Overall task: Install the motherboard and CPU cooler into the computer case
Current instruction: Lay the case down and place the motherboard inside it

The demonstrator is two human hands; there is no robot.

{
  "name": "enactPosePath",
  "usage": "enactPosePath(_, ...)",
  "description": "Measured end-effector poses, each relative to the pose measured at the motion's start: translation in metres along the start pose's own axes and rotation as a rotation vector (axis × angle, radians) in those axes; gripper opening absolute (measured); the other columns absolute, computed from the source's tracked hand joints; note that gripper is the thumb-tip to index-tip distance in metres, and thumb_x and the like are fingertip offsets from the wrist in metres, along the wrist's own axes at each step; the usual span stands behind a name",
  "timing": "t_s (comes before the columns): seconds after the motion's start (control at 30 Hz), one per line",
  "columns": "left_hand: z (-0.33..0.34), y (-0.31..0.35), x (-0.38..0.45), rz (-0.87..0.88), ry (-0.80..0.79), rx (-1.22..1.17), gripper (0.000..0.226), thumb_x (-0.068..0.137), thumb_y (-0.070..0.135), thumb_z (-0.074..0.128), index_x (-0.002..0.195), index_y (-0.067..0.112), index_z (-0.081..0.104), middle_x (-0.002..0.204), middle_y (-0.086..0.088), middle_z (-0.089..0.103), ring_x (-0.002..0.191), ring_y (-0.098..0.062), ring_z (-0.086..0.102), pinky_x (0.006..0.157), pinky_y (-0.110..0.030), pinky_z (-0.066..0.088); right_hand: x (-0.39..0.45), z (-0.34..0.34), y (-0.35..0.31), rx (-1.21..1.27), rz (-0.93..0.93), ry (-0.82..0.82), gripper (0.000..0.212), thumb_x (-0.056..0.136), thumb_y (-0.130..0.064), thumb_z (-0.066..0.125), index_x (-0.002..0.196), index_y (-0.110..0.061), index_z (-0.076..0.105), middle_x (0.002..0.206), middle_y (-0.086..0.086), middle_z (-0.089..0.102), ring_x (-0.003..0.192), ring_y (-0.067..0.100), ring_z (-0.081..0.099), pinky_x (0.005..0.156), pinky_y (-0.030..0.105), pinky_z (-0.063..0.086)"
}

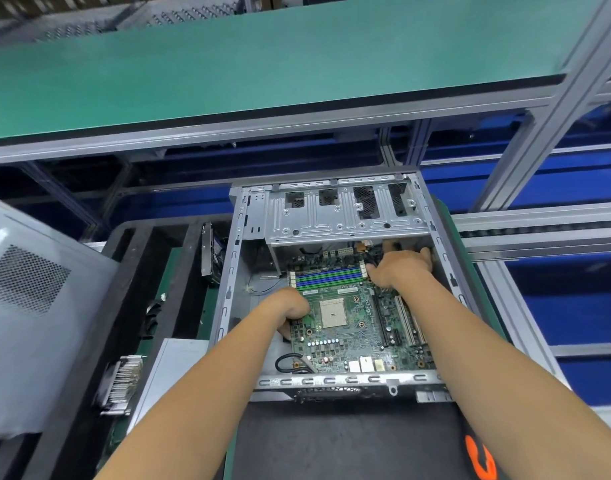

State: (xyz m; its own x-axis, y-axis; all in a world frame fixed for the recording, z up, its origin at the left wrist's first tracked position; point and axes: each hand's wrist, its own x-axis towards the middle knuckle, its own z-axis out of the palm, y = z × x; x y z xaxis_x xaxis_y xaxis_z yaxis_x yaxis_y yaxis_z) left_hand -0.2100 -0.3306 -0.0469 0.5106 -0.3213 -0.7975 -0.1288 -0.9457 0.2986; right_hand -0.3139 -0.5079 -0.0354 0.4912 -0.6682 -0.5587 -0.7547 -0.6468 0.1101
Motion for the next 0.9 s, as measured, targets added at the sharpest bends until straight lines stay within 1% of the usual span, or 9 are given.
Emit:
enactPosePath(0.1, -0.001, 0.002, -0.001, 0.018, 0.024, 0.048, 0.045, 0.097, 0.011, 0.041, 0.138, -0.007, 0.029, 0.131, -0.028, 0.049, 0.075, -0.034, 0.068, 0.072, -0.046, 0.059, 0.0, 0.0, 0.001, 0.011, 0.004, -0.001, 0.074, 0.097, -0.061, 0.021, 0.154, -0.015, 0.011, 0.141, 0.013, 0.051, 0.136, 0.034, 0.04, 0.118, 0.048, 0.006)
enactPosePath(0.17, -0.001, 0.003, -0.001, 0.036, 0.046, 0.05, 0.063, 0.098, 0.01, 0.04, 0.147, 0.0, 0.003, 0.136, -0.026, 0.044, 0.059, -0.026, 0.062, 0.06, -0.039, 0.058, -0.001, -0.001, 0.002, 0.024, 0.008, 0.001, 0.073, 0.097, -0.059, 0.024, 0.154, -0.015, 0.011, 0.14, 0.013, 0.052, 0.136, 0.034, 0.04, 0.118, 0.048, 0.007)
enactPosePath(0.23, -0.002, 0.004, -0.002, 0.055, 0.043, 0.067, 0.074, 0.098, 0.009, 0.039, 0.147, 0.007, -0.017, 0.142, -0.024, 0.037, 0.053, -0.022, 0.058, 0.06, -0.037, 0.057, -0.002, -0.002, 0.001, 0.031, 0.007, -0.002, 0.073, 0.098, -0.054, 0.027, 0.155, -0.016, 0.001, 0.141, 0.011, 0.051, 0.136, 0.033, 0.04, 0.117, 0.047, 0.007)
enactPosePath(0.33, -0.003, 0.004, -0.004, 0.084, 0.051, 0.086, 0.075, 0.097, 0.011, 0.044, 0.147, 0.009, -0.013, 0.142, -0.025, 0.035, 0.052, -0.021, 0.057, 0.067, -0.041, 0.057, -0.005, -0.003, 0.0, 0.005, 0.002, -0.016, 0.073, 0.096, -0.04, 0.034, 0.155, -0.015, -0.002, 0.139, 0.008, 0.053, 0.134, 0.03, 0.043, 0.118, 0.045, 0.007)
enactPosePath(0.43, -0.002, 0.003, -0.005, 0.097, 0.052, 0.091, 0.073, 0.096, 0.012, 0.047, 0.146, 0.009, -0.006, 0.138, -0.026, 0.039, 0.049, -0.02, 0.056, 0.061, -0.038, 0.057, -0.008, -0.005, -0.001, -0.028, 0.01, -0.029, 0.071, 0.092, -0.03, 0.038, 0.154, -0.013, 0.009, 0.139, 0.009, 0.053, 0.135, 0.029, 0.042, 0.118, 0.045, 0.004)
enactPosePath(0.57, -0.003, 0.002, -0.008, 0.095, 0.037, 0.117, 0.067, 0.096, 0.01, 0.046, 0.144, 0.007, -0.001, 0.134, -0.026, 0.042, 0.05, -0.021, 0.058, 0.052, -0.034, 0.056, -0.009, -0.004, -0.003, -0.034, 0.038, -0.048, 0.072, 0.091, -0.027, 0.039, 0.154, -0.014, 0.007, 0.149, 0.012, 0.042, 0.142, 0.03, 0.032, 0.118, 0.046, 0.0)
enactPosePath(0.67, -0.001, 0.002, -0.009, 0.069, 0.061, 0.075, 0.069, 0.095, 0.01, 0.049, 0.146, 0.008, 0.003, 0.133, -0.024, 0.042, 0.063, -0.025, 0.063, 0.054, -0.034, 0.058, -0.009, -0.005, -0.004, -0.029, 0.043, -0.046, 0.071, 0.09, -0.024, 0.042, 0.154, -0.013, 0.012, 0.147, 0.012, 0.044, 0.14, 0.031, 0.034, 0.119, 0.047, 0.001)
enactPosePath(0.8, 0.005, 0.0, -0.005, 0.096, 0.165, 0.068, 0.069, 0.091, 0.012, 0.055, 0.148, 0.009, 0.016, 0.135, -0.02, 0.047, 0.112, -0.035, 0.057, 0.093, -0.046, 0.05, -0.009, -0.006, -0.004, -0.072, 0.035, -0.056, 0.066, 0.093, -0.025, 0.042, 0.153, -0.012, 0.017, 0.158, 0.012, 0.026, 0.144, 0.032, 0.026, 0.118, 0.048, 0.002)
enactPosePath(0.9, 0.005, 0.0, -0.006, 0.102, 0.167, 0.323, 0.059, 0.096, 0.019, 0.046, 0.144, 0.0, 0.019, 0.138, -0.018, 0.042, 0.115, -0.03, 0.054, 0.09, -0.034, 0.048, -0.009, -0.006, -0.003, -0.052, 0.033, -0.056, 0.068, 0.092, -0.025, 0.043, 0.153, -0.011, 0.017, 0.158, 0.01, 0.026, 0.143, 0.031, 0.028, 0.118, 0.049, 0.002)
